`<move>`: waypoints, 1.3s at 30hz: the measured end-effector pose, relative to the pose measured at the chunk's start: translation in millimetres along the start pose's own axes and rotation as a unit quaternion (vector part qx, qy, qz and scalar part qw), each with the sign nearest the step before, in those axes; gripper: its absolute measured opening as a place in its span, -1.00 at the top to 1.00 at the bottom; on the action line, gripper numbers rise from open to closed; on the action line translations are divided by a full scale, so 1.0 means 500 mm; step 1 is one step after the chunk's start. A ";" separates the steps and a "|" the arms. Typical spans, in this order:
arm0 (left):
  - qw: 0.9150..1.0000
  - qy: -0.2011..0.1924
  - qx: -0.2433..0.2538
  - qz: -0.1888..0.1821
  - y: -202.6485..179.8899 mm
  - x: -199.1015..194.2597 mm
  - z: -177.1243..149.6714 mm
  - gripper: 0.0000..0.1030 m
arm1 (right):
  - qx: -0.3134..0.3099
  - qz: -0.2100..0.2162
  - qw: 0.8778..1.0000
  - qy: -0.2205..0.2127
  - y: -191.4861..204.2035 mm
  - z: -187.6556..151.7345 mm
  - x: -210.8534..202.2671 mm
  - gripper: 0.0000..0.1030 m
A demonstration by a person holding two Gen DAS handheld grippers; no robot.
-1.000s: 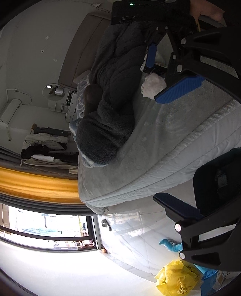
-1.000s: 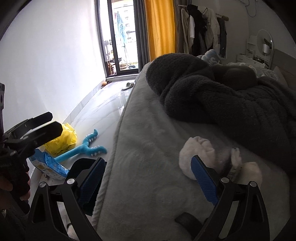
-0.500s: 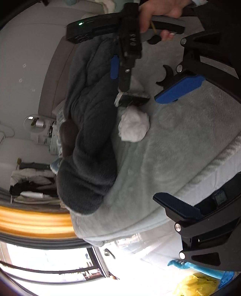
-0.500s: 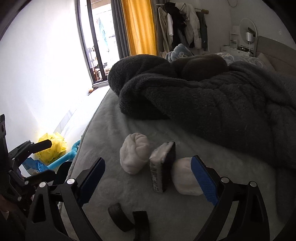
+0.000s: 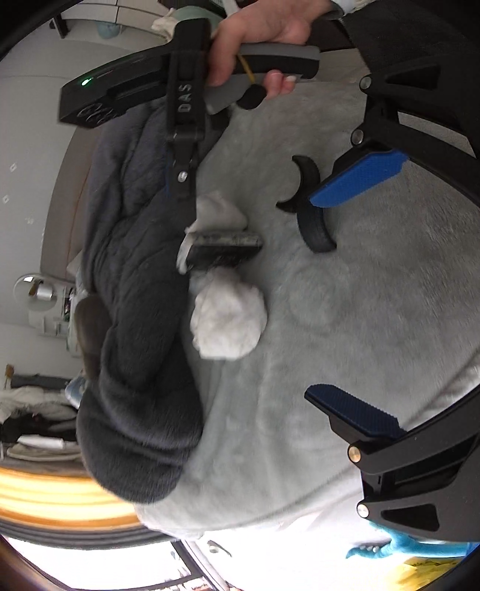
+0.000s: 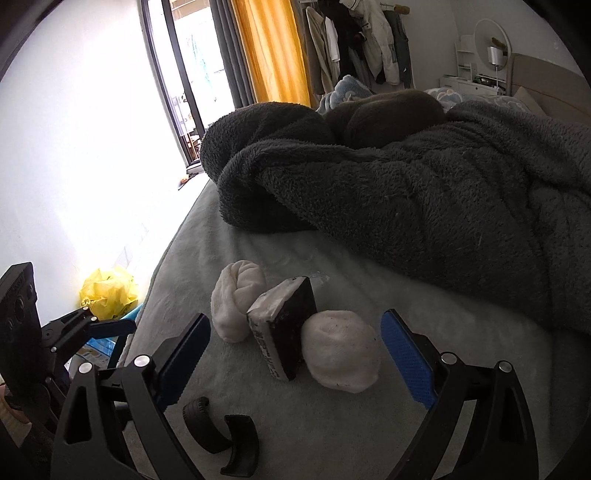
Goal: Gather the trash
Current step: 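Grasp a white tissue ball with the right tool while the left tool grasps the black clip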
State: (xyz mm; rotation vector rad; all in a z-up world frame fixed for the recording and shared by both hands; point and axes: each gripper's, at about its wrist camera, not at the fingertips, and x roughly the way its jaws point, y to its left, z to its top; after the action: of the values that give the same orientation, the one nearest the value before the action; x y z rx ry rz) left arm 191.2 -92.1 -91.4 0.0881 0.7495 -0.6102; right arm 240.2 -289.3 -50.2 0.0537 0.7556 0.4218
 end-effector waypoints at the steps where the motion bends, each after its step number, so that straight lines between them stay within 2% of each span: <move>1: 1.000 0.004 0.004 -0.007 -0.007 0.007 0.001 -0.90 | -0.001 0.000 1.000 0.003 -0.003 -0.001 0.002 -0.77; 3: 1.000 0.009 0.014 -0.013 -0.021 0.019 0.003 -0.90 | -0.001 -0.002 1.000 0.010 -0.012 -0.001 0.007 -0.69; 8: 0.999 0.016 0.032 -0.033 -0.050 0.046 0.007 -0.87 | 0.009 -0.004 1.000 0.020 -0.043 -0.004 0.016 -0.66; 12: 0.998 0.034 0.039 -0.041 -0.060 0.072 0.005 -0.62 | 0.018 -0.006 0.999 0.025 -0.065 -0.008 0.019 -0.66; 19: 0.996 0.057 0.036 -0.051 -0.059 0.106 0.006 -0.49 | 0.029 0.001 0.999 0.041 -0.085 -0.009 0.037 -0.62; 25: 0.996 0.063 0.030 -0.064 -0.055 0.114 0.007 -0.32 | 0.034 0.010 0.998 0.061 -0.087 -0.013 0.057 -0.44; 28: 0.995 0.063 0.025 -0.075 -0.053 0.114 0.010 -0.11 | 0.034 0.008 0.997 0.070 -0.086 -0.017 0.065 -0.40; 30: 0.994 0.063 0.023 -0.083 -0.052 0.110 0.009 0.04 | 0.040 0.012 0.996 0.074 -0.088 -0.020 0.070 -0.24; 35: 0.995 0.059 0.031 -0.078 -0.058 0.099 0.014 0.06 | 0.051 0.026 0.995 0.082 -0.090 -0.026 0.081 -0.03; 39: 0.996 0.053 0.017 -0.073 -0.049 0.091 0.018 0.06 | 0.047 0.023 0.995 0.086 -0.082 -0.022 0.082 0.05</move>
State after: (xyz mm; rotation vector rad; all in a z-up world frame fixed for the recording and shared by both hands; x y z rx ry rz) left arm 209.3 -137.0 -111.6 0.0977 0.8530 -0.7627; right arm 273.9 -312.0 -93.3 0.1236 0.9455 0.4387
